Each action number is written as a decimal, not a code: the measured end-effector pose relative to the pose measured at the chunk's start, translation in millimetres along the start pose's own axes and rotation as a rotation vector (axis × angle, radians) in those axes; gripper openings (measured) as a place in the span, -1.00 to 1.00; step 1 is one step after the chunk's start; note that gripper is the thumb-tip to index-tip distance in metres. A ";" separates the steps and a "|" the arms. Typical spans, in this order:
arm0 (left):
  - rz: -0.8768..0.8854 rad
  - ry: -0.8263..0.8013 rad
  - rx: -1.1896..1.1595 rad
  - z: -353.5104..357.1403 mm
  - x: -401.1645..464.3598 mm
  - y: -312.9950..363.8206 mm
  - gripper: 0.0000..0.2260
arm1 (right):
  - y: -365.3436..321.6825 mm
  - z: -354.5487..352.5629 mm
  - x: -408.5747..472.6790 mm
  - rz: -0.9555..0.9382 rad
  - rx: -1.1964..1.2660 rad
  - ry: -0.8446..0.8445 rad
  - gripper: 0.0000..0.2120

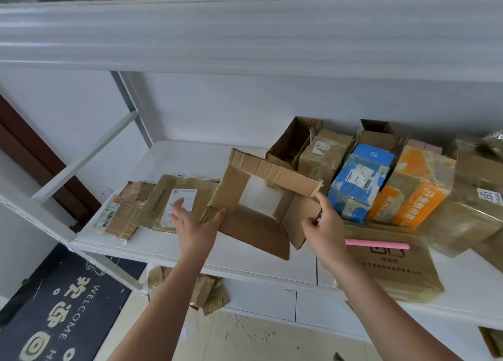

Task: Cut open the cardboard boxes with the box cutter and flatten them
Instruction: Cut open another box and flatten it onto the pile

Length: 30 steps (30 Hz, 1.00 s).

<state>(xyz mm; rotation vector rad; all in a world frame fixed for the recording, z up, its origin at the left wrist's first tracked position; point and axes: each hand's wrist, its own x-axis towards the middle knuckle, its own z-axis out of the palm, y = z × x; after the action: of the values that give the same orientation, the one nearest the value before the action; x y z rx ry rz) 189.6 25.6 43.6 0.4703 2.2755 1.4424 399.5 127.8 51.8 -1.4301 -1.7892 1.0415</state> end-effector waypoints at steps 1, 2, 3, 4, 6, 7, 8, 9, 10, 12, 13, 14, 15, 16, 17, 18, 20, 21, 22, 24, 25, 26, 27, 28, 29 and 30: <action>0.107 0.017 0.104 -1.3 -1.4 -3.5 -0.23 | 0.0 0.7 -1.0 -0.027 -0.027 0.001 -0.37; 0.185 0.024 0.171 -1.1 -2.7 -6.3 -0.25 | 0.2 1.2 -1.8 -0.050 -0.049 -0.002 -0.38; 0.230 0.030 0.225 -0.2 -3.4 -8.5 -0.28 | 0.3 1.7 -2.3 -0.064 -0.065 -0.006 -0.38; 0.260 0.036 0.280 0.6 -4.0 -9.7 -0.33 | 0.0 2.1 -3.1 -0.072 -0.079 -0.010 -0.38; 0.303 0.032 0.397 3.2 -5.6 -10.6 -0.40 | -2.2 2.2 -5.6 -0.094 -0.117 -0.004 -0.38; 0.313 0.028 0.456 5.0 -6.7 -10.3 -0.41 | -3.7 2.4 -7.0 -0.116 -0.140 0.000 -0.38; 0.314 0.029 0.513 6.6 -7.4 -10.0 -0.40 | -5.0 2.4 -8.7 -0.146 -0.167 0.001 -0.39; 0.306 0.034 0.567 8.5 -7.7 -10.0 -0.39 | -6.4 2.6 -10.0 -0.173 -0.195 -0.001 -0.40; 0.292 0.041 0.608 10.5 -7.9 -10.4 -0.37 | -7.2 2.5 -11.0 -0.190 -0.222 -0.004 -0.40; 0.257 0.058 0.647 13.6 -8.7 -13.1 -0.37 | -7.5 1.6 -12.8 -0.201 -0.253 -0.008 -0.41; 0.240 0.060 0.652 14.8 -9.9 -15.4 -0.38 | -7.7 1.4 -14.0 -0.204 -0.261 -0.012 -0.41; 0.224 0.058 0.656 15.7 -11.6 -18.0 -0.40 | -7.9 1.2 -15.6 -0.213 -0.273 -0.020 -0.41; 0.209 0.057 0.655 16.3 -13.3 -21.1 -0.42 | -8.2 1.4 -17.5 -0.227 -0.290 -0.028 -0.42; 0.197 0.054 0.644 16.6 -15.5 -24.4 -0.44 | -8.7 1.5 -19.2 -0.243 -0.314 -0.034 -0.43; 0.186 0.037 0.610 16.2 -17.4 -27.6 -0.48 | -9.1 1.4 -19.7 -0.253 -0.336 -0.041 -0.43; 0.175 -0.008 0.528 14.7 -19.7 -31.0 -0.55 | -9.2 0.5 -19.2 -0.246 -0.350 -0.051 -0.44; 0.138 -0.182 0.232 7.5 -24.0 -40.0 -0.78 | -9.6 -3.1 -16.6 -0.202 -0.344 -0.086 -0.45; 0.085 -0.288 0.067 0.0 -26.5 -46.8 -0.88 | -8.8 -5.1 -15.0 -0.196 -0.344 -0.112 -0.46; 0.004 -0.396 -0.089 -9.0 -28.3 -55.5 -0.84 | -7.5 -6.9 -13.8 -0.205 -0.359 -0.144 -0.46; -0.220 -0.609 -0.353 -28.9 -29.7 -77.6 -0.71 | -3.1 -8.3 -11.6 -0.230 -0.429 -0.244 -0.46; -0.332 -0.680 -0.434 -38.3 -29.0 -89.0 -0.66 | 0.1 -7.2 -10.5 -0.234 -0.477 -0.305 -0.47; -0.425 -0.723 -0.478 -46.0 -27.4 -100.9 -0.63 | 4.5 -4.6 -9.5 -0.228 -0.532 -0.360 -0.48; -0.492 -0.738 -0.494 -51.4 -24.8 -110.7 -0.60 | 9.9 -1.3 -8.9 -0.218 -0.591 -0.407 -0.50; -0.535 -0.716 -0.499 -55.3 -20.8 -118.4 -0.60 | 16.4 2.5 -8.3 -0.203 -0.647 -0.450 -0.52; -0.561 -0.657 -0.501 -57.2 -16.0 -122.3 -0.61 | 24.0 6.8 -7.8 -0.181 -0.692 -0.494 -0.54; -0.572 -0.586 -0.497 -57.2 -10.7 -124.3 -0.66 | 31.7 11.0 -7.3 -0.147 -0.718 -0.549 -0.56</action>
<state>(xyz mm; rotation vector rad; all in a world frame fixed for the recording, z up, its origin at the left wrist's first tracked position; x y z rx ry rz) 161.8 -74.7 -45.9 0.0523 1.3701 1.2801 407.4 121.8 18.9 -1.4377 -2.8267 0.7865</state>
